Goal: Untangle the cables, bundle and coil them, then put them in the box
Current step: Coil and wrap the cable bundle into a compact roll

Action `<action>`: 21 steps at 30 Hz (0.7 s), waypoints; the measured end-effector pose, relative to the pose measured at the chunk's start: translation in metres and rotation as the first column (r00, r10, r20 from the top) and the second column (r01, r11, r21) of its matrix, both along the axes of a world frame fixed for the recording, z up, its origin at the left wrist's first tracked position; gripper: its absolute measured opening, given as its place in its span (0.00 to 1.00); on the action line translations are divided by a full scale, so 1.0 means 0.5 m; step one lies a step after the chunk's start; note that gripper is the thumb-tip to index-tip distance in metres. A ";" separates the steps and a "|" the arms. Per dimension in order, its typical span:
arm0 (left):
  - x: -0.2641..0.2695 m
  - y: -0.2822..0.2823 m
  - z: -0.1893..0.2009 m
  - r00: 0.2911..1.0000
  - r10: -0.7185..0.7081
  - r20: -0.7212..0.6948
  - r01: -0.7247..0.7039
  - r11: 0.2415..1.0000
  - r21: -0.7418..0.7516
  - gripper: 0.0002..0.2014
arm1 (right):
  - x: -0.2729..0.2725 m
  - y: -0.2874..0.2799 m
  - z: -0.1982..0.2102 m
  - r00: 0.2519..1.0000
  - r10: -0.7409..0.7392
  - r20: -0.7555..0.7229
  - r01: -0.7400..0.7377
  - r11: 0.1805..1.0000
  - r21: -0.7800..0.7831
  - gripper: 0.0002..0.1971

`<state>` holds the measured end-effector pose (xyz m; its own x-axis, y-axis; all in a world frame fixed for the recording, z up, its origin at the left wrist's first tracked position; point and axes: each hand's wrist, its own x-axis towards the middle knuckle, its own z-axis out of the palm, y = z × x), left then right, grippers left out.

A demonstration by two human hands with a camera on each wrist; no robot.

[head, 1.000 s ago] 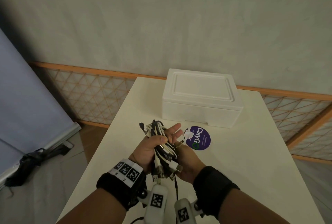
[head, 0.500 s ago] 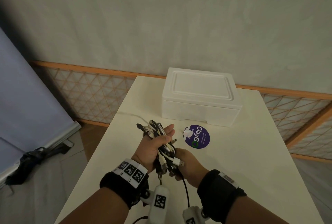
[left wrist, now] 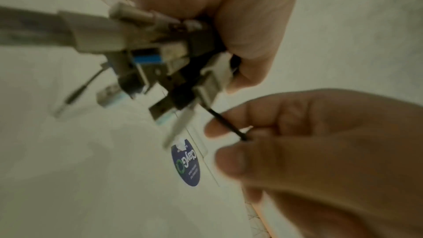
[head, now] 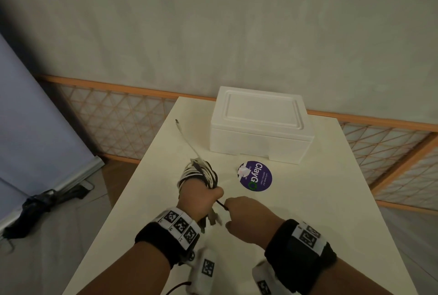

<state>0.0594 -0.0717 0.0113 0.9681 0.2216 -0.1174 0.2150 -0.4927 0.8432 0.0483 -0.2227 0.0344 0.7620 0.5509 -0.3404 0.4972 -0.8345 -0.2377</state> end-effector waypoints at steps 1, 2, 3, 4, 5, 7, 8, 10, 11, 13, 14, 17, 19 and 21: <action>0.001 0.004 -0.004 1.000 -0.013 -0.014 0.014 0.997 0.078 0.14 | -0.001 -0.007 0.004 1.000 0.001 0.010 -0.001 1.000 0.000 0.14; 0.004 0.010 -0.005 0.999 -0.018 -0.037 0.023 0.991 0.133 0.14 | -0.003 -0.014 0.006 1.000 0.018 0.015 -0.018 1.000 -0.011 0.13; 0.007 0.018 -0.007 0.999 -0.015 -0.052 0.024 0.982 0.186 0.15 | -0.010 -0.021 0.012 0.998 0.053 0.027 -0.052 0.998 -0.026 0.13; 0.007 0.025 -0.006 0.998 -0.012 -0.058 0.026 0.970 0.243 0.16 | -0.016 -0.029 0.016 0.996 0.079 0.035 -0.078 0.996 -0.037 0.14; 0.008 0.029 -0.005 0.999 -0.014 -0.049 0.027 0.957 0.288 0.17 | -0.023 -0.038 0.020 0.993 0.107 0.044 -0.105 0.993 -0.046 0.14; 0.004 0.029 -0.004 0.998 -0.039 -0.039 0.049 0.952 0.302 0.16 | -0.035 -0.051 0.030 0.986 0.158 0.049 -0.157 0.987 -0.031 0.14; 0.000 0.023 0.000 0.997 -0.052 -0.048 0.064 0.959 0.277 0.15 | -0.038 -0.054 0.036 0.981 0.190 0.050 -0.189 0.982 -0.029 0.15; -0.006 0.007 0.007 0.993 -0.070 -0.100 0.082 0.989 0.123 0.13 | -0.037 -0.054 0.048 0.963 0.256 0.079 -0.253 0.966 -0.050 0.17; -0.010 -0.003 0.015 0.988 -0.083 -0.128 0.085 0.996 0.007 0.12 | -0.032 -0.053 0.054 0.953 0.285 0.105 -0.282 0.958 -0.043 0.17; -0.022 -0.025 0.036 0.980 -0.133 -0.145 0.099 0.971 -0.216 0.04 | -0.014 -0.054 0.060 0.927 0.327 0.184 -0.341 0.939 0.051 0.17; -0.030 -0.034 0.048 0.975 -0.163 -0.151 0.107 0.940 -0.323 0.03 | -0.004 -0.057 0.063 0.916 0.335 0.223 -0.367 0.922 0.125 0.17; -0.044 -0.040 0.069 0.945 -0.254 -0.208 0.107 0.838 -0.535 0.09 | 0.018 -0.072 0.073 0.907 0.315 0.280 -0.395 0.867 0.304 0.10; -0.046 -0.038 0.076 0.924 -0.298 -0.241 0.095 0.787 -0.609 0.08 | 0.024 -0.080 0.085 0.942 0.223 0.252 -0.322 0.816 0.480 0.09; -0.047 -0.040 0.076 0.917 -0.335 -0.216 0.075 0.677 -0.732 0.08 | 0.032 -0.084 0.096 0.984 0.081 0.160 -0.166 0.752 0.638 0.08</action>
